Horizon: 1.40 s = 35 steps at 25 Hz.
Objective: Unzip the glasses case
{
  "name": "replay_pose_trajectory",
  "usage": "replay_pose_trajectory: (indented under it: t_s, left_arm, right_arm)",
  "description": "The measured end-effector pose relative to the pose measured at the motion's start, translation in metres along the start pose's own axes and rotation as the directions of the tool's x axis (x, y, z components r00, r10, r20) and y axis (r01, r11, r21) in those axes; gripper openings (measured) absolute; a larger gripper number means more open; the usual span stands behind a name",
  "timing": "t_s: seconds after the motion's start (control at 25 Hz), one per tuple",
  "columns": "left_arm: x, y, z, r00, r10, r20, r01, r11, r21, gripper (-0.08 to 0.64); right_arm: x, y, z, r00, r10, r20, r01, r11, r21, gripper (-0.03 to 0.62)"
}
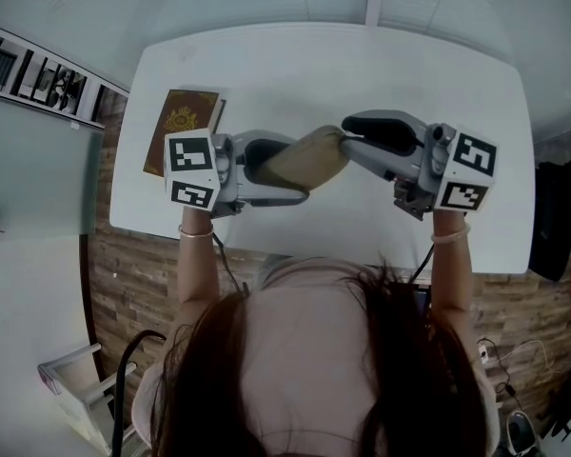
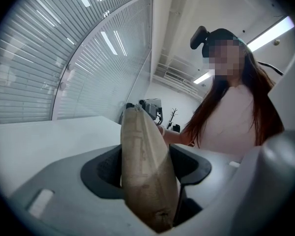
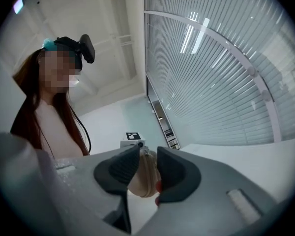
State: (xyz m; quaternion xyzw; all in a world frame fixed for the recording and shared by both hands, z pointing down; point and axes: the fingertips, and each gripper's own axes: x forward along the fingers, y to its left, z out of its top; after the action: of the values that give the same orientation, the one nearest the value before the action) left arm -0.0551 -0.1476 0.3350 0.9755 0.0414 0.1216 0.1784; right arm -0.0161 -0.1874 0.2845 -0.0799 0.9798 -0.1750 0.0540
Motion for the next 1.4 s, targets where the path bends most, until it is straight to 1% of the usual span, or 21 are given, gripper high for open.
replay_pose_trajectory:
  t_s: [0.12,0.24,0.36,0.56,0.92,1.12,1.4]
  left_arm:
    - [0.002,0.002,0.000,1.000,0.007,-0.004,-0.007,1.000,0.002,0.296]
    - [0.001,0.005,-0.001,1.000,0.021,0.000,-0.021,1.000,0.001,0.296]
    - [-0.001,0.011,-0.003,0.999,0.038,0.000,-0.038,0.999,-0.004,0.296]
    - [0.003,0.014,-0.003,0.998,0.055,-0.011,-0.055,0.999,-0.001,0.296]
    - [0.003,0.018,-0.003,0.997,0.077,0.015,-0.077,0.997,-0.010,0.288]
    - [0.003,0.018,-0.003,0.997,0.047,0.061,-0.044,0.998,-0.039,0.287]
    - [-0.005,0.019,-0.006,0.989,0.022,0.146,-0.011,0.997,-0.075,0.287]
  right_arm:
    - [-0.001,-0.001,-0.001,1.000,0.012,0.000,-0.012,1.000,0.011,0.092]
    - [-0.003,-0.004,-0.003,1.000,-0.011,0.004,0.011,1.000,-0.002,0.082]
    - [-0.005,-0.010,-0.005,1.000,-0.026,0.013,0.026,1.000,-0.005,0.009]
    - [-0.011,-0.014,-0.006,0.999,-0.034,0.028,0.034,0.999,-0.016,0.006]
    - [-0.014,-0.019,-0.008,0.998,-0.052,0.017,0.053,0.998,-0.033,0.005]
    - [-0.015,-0.020,-0.009,0.999,-0.052,0.012,0.052,0.998,-0.031,0.005]
    - [-0.010,-0.021,-0.013,0.998,-0.057,0.012,0.058,0.998,-0.029,0.004]
